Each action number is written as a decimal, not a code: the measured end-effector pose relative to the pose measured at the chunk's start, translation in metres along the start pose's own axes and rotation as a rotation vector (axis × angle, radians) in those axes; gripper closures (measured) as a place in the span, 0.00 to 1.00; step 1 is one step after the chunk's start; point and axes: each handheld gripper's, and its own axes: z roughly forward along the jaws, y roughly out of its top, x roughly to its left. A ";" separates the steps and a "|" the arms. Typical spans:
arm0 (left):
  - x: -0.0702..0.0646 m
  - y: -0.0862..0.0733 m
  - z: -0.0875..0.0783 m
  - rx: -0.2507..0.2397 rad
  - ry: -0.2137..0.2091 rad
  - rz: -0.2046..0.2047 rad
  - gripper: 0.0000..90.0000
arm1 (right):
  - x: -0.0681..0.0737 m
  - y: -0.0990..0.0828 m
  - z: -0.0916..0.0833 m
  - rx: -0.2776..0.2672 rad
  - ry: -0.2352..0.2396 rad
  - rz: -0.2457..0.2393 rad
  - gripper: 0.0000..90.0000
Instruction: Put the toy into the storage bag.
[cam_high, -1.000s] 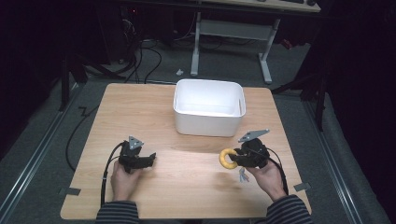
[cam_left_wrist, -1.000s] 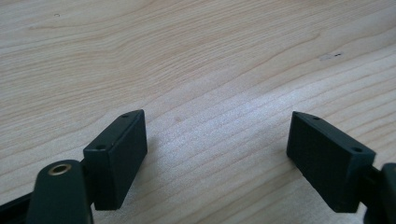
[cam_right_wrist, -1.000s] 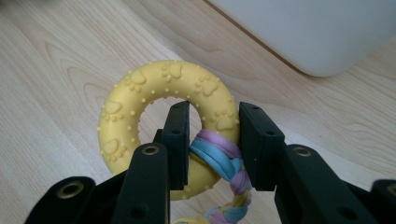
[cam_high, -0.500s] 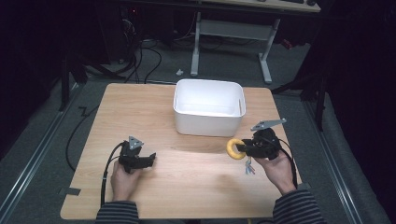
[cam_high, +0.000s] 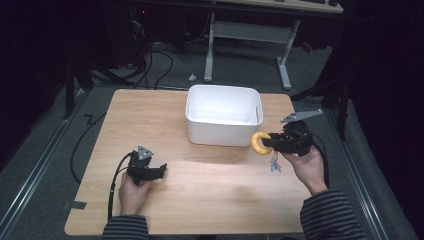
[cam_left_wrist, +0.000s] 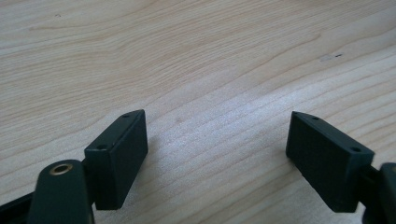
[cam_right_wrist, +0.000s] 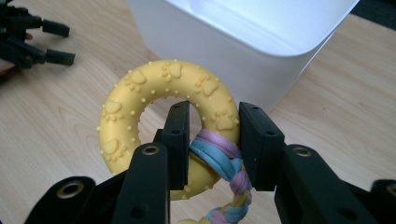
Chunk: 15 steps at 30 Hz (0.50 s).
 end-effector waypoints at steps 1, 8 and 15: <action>0.000 0.000 0.000 0.000 0.000 0.000 0.23 | -0.002 0.004 -0.002 -0.004 0.000 -0.006 0.74; 0.000 0.000 0.000 0.000 0.001 0.000 0.23 | -0.006 0.025 -0.008 0.005 -0.019 -0.020 0.74; 0.000 0.000 0.000 0.001 0.002 0.001 0.23 | -0.010 0.049 -0.010 0.007 -0.021 -0.022 0.74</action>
